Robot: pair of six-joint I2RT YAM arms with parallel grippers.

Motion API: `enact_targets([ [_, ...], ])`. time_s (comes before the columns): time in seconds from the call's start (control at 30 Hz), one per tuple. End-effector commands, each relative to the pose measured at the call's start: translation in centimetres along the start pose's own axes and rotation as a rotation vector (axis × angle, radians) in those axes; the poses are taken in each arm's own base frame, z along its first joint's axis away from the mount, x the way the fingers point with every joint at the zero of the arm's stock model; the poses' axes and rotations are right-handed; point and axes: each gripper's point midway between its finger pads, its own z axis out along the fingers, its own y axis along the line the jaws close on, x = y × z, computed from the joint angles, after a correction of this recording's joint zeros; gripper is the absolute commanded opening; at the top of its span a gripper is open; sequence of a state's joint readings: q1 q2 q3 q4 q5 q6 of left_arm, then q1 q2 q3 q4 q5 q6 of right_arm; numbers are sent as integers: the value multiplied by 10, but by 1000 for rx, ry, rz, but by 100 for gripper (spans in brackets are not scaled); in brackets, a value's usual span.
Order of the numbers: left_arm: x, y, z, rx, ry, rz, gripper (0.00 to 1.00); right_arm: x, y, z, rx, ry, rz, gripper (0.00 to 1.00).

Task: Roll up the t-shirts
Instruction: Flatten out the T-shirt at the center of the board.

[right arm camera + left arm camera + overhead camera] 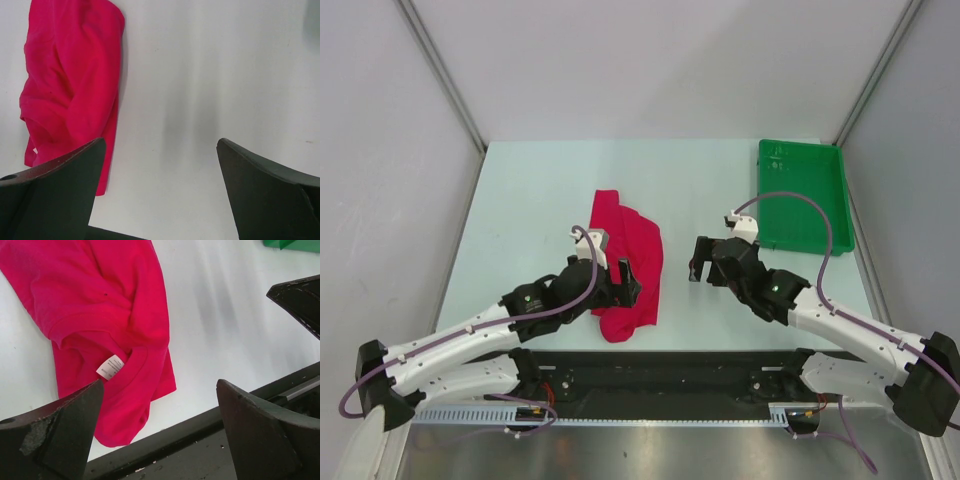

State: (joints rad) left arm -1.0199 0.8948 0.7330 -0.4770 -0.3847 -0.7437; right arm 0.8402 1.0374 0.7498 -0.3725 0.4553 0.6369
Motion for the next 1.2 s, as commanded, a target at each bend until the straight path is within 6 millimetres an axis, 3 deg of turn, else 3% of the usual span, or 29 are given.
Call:
enact_targets([
  [0.0, -2, 4, -3, -23, -6, -53, 99, -3, 4, -2, -9, -11, 14, 100],
  [0.2, 23, 41, 2, -142, 56, -162, 100, 27, 26, 8, -45, 67, 4, 98],
  [0.37, 35, 55, 2, -146, 42, -240, 99, 64, 47, 13, -58, 133, -26, 95],
  [0.4, 46, 61, 5, -162, 58, -261, 98, 71, 49, 15, -59, 151, -33, 92],
  [0.57, 64, 61, 18, -132, 86, -274, 93, 102, 59, 20, -45, 191, -67, 90],
  [0.73, 74, 58, 32, -125, 113, -271, 87, 115, 82, 30, -134, 218, -34, 84],
  [0.87, 82, 60, 42, -154, 142, -261, 79, 130, 87, 41, -142, 248, -31, 81],
  [1.07, 94, 64, 41, -179, 188, -274, 57, 143, 93, 54, -160, 288, 4, 69],
  [1.17, 90, 62, 36, -158, 170, -283, 33, 150, 105, 59, -201, 310, 35, 64],
])
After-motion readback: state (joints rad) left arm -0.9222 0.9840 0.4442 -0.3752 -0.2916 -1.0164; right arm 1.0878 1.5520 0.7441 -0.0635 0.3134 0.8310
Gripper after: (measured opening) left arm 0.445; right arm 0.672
